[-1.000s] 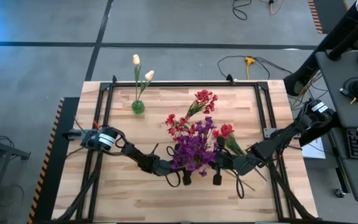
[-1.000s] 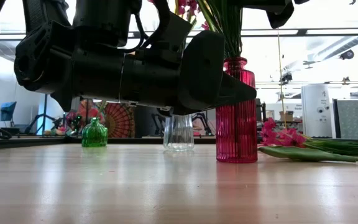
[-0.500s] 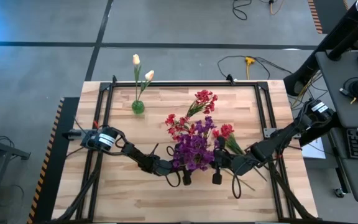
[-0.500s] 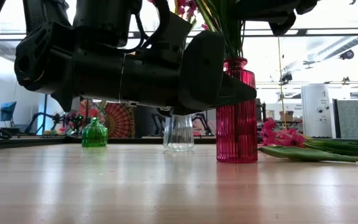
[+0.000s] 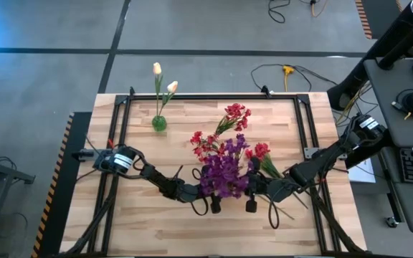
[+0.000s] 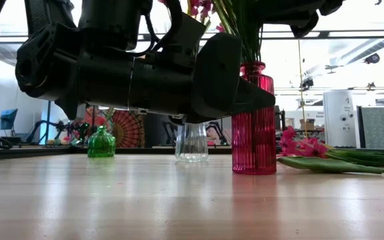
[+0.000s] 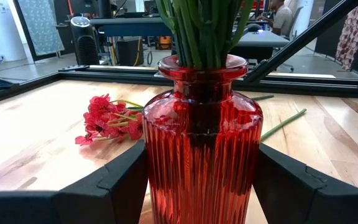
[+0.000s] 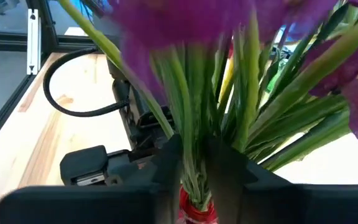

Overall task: Sort flowers into vase by color
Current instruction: Put the violet flowers into the red vase, then put the pink flowers into the green vase

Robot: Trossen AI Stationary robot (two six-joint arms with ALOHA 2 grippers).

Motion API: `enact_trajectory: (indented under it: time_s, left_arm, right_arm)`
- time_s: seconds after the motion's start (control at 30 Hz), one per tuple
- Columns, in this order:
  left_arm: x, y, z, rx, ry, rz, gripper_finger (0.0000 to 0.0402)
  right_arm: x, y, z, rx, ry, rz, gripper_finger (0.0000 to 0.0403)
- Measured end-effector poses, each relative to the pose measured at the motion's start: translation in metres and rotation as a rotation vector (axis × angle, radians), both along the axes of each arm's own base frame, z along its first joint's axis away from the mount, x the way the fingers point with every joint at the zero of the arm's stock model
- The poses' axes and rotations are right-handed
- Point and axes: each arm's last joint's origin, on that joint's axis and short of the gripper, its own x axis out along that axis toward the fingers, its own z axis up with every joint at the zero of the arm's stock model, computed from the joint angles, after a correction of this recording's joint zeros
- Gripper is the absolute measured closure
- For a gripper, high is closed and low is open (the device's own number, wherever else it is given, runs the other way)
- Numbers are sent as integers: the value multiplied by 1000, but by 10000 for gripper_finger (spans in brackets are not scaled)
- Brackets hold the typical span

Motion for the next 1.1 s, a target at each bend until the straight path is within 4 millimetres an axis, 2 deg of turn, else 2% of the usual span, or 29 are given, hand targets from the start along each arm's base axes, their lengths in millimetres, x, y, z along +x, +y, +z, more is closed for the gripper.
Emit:
enact_trajectory:
  time_s: [0.2, 0.4, 0.57, 0.77, 0.87, 1.1]
  left_arm:
    - [0, 0, 0, 0, 0, 0, 170]
    - [0, 0, 0, 0, 0, 0, 170]
    - [0, 0, 0, 0, -5, 2, 163]
    - [-3, 1, -11, 25, 60, 6, 123]
    - [-1, 1, -3, 8, 22, 8, 103]
    - [-2, -3, -2, 17, 38, 0, 77]
  right_arm:
    - [-2, -1, 4, 6, -15, -4, 284]
    - [-12, -3, 15, 35, -11, -7, 250]
    - [-20, -4, 23, 76, 57, -30, 239]
    - [-25, 2, 32, 81, 90, -17, 241]
    - [-27, 4, 37, 85, 115, -20, 243]
    - [-35, 5, 44, 111, 219, -68, 242]
